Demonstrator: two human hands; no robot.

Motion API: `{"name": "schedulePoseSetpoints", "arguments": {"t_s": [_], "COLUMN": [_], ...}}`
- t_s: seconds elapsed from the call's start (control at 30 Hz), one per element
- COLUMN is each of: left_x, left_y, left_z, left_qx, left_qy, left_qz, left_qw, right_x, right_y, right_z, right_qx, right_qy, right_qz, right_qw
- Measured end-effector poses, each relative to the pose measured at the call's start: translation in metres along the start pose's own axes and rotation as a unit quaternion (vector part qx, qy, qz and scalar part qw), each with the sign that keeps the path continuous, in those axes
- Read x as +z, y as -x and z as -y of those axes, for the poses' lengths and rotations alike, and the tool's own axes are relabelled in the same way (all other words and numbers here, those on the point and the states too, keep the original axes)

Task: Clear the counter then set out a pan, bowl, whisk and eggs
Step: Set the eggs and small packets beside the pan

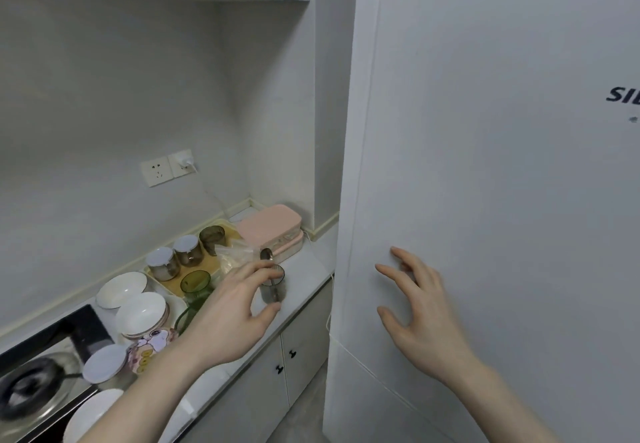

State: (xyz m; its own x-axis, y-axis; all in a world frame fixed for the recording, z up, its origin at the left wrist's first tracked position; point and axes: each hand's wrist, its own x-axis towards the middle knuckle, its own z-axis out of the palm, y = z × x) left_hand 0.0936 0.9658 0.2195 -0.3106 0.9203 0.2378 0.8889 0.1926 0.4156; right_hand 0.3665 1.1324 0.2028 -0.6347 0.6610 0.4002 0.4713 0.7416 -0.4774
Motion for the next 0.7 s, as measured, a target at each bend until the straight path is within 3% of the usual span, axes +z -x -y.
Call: {"name": "schedulePoseSetpoints", "arguments": {"t_s": [0.1, 0.27, 0.5, 0.7], "left_x": [0.007, 0.012, 0.001, -0.037], "left_y": [0.025, 0.082, 0.192, 0.286], "left_z": [0.003, 0.011, 0.028, 0.033], "left_qx": [-0.033, -0.109, -0.280, -0.379], "left_qy": [0.003, 0.011, 0.005, -0.028], "left_qz": [0.004, -0.011, -0.051, -0.104], "left_qw": [0.999, 0.994, 0.959, 0.919], "right_x": [0.023, 0.046, 0.099, 0.135], "right_y": [0.011, 0.020, 0.013, 0.034], "right_z": [-0.002, 0.011, 0.086, 0.168], "right_qx": [0.035, 0.014, -0.097, -0.196], "right_qy": [-0.070, -0.144, -0.199, -0.223], "right_qz": [0.060, 0.146, 0.279, 0.339], "right_qw": [0.995, 0.979, 0.934, 0.893]}}
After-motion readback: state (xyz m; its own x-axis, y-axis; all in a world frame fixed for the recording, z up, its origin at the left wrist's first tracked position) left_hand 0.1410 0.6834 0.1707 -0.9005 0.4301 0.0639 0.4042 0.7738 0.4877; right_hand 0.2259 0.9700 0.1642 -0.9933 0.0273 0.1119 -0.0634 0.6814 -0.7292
